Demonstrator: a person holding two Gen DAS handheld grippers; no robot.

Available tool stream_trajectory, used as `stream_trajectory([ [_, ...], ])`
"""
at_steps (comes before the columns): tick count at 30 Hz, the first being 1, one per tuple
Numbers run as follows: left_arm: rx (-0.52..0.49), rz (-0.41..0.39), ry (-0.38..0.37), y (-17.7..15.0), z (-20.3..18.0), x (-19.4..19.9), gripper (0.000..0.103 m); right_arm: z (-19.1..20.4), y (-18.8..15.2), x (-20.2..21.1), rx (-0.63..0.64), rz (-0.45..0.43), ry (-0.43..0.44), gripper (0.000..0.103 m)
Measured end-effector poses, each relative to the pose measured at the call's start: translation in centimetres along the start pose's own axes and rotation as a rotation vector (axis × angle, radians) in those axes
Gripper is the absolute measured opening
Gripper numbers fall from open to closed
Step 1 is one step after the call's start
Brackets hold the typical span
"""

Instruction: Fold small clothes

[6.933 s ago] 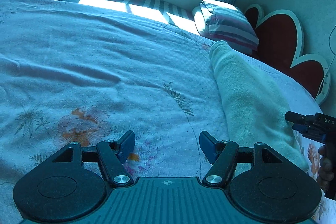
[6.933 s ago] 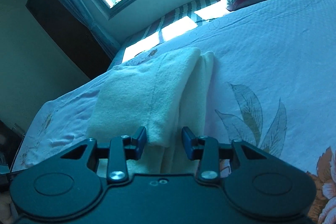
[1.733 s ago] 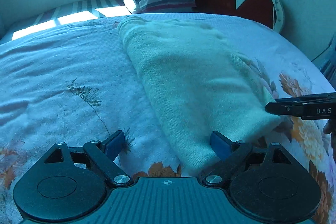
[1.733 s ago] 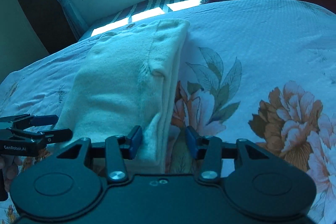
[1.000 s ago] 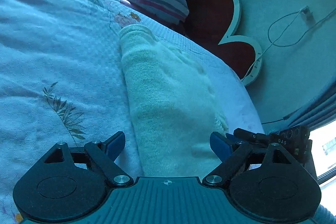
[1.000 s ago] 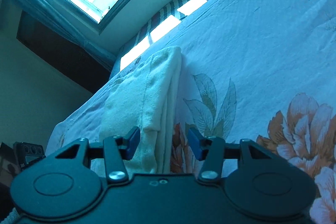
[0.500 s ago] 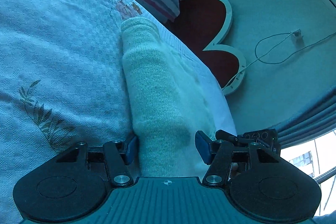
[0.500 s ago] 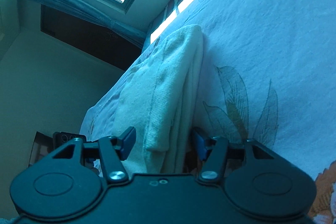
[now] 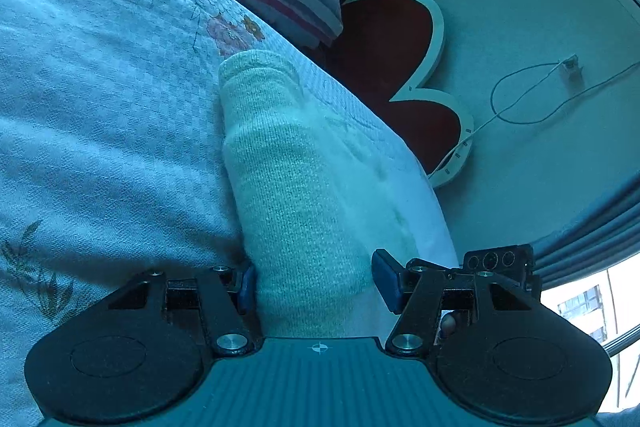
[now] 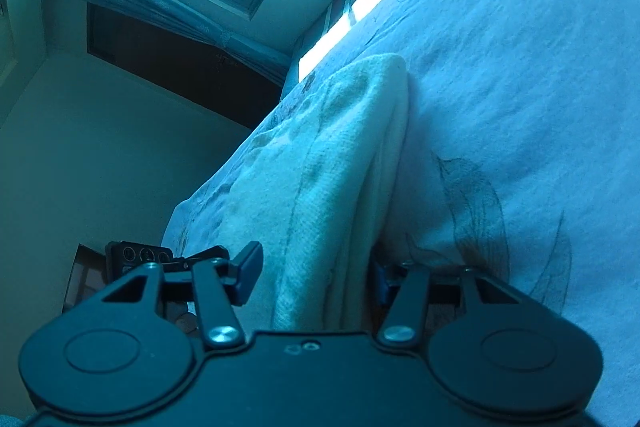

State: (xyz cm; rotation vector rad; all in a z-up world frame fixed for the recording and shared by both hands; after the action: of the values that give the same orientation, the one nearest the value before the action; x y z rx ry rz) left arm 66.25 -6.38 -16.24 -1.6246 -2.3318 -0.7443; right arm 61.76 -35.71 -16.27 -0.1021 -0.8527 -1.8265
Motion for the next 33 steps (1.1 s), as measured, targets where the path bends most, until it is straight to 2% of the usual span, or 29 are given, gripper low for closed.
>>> stream_trajectory([
  [2,-0.010,0.003,-0.003,0.0,0.1,0.0,0.058,0.1,-0.1,0.1,0.027,0.033,0.009,0.051],
  [4,-0.037,-0.006,0.012,-0.1,-0.1,-0.1,0.057,-0.5,-0.1,0.2,0.016,0.034,0.012,0.040],
  [6,-0.067,-0.024,0.044,-0.1,-0.6,-0.7,0.050,-1.0,0.3,0.0,-0.021,0.027,0.018,0.033],
  [8,-0.094,-0.045,0.070,-0.1,-0.8,-0.9,0.042,-1.0,0.5,-0.7,-0.029,0.021,0.018,0.031],
  [12,-0.131,-0.081,0.116,-0.3,-1.5,-0.9,0.038,-0.4,0.6,-1.3,-0.014,0.024,-0.027,0.030],
  [15,-0.180,-0.123,0.139,-0.7,-3.4,0.1,0.034,1.6,0.4,-1.1,0.112,0.012,-0.107,0.028],
  [19,-0.252,-0.194,0.091,-1.5,-7.3,3.9,0.034,6.3,0.2,0.9,0.230,-0.049,-0.149,0.027],
  [23,-0.355,-0.264,0.043,-3.6,-12.7,9.9,0.034,13.1,-0.5,4.3,0.348,-0.112,-0.126,0.027],
  [30,-0.491,-0.336,0.010,-9.0,-20.4,20.4,0.034,26.8,-4.7,10.6,0.557,-0.202,-0.135,0.028],
  [33,-0.532,-0.349,-0.002,-11.2,-22.1,23.6,0.034,30.0,-6.4,12.2,0.604,-0.233,-0.130,0.028],
])
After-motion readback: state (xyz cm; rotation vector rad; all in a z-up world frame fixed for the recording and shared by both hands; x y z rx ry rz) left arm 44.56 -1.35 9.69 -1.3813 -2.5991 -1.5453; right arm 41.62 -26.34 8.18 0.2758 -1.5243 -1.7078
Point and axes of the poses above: each gripper's, at about its wrist camera, not at the fingertips, and x roughly against the way its jaws point, z to its left, y to its top, the point moved 7 cm from there along -x, roughly the way its jaws point, and after that the axes turned 9 degrees about x, right-handed, at the moved point
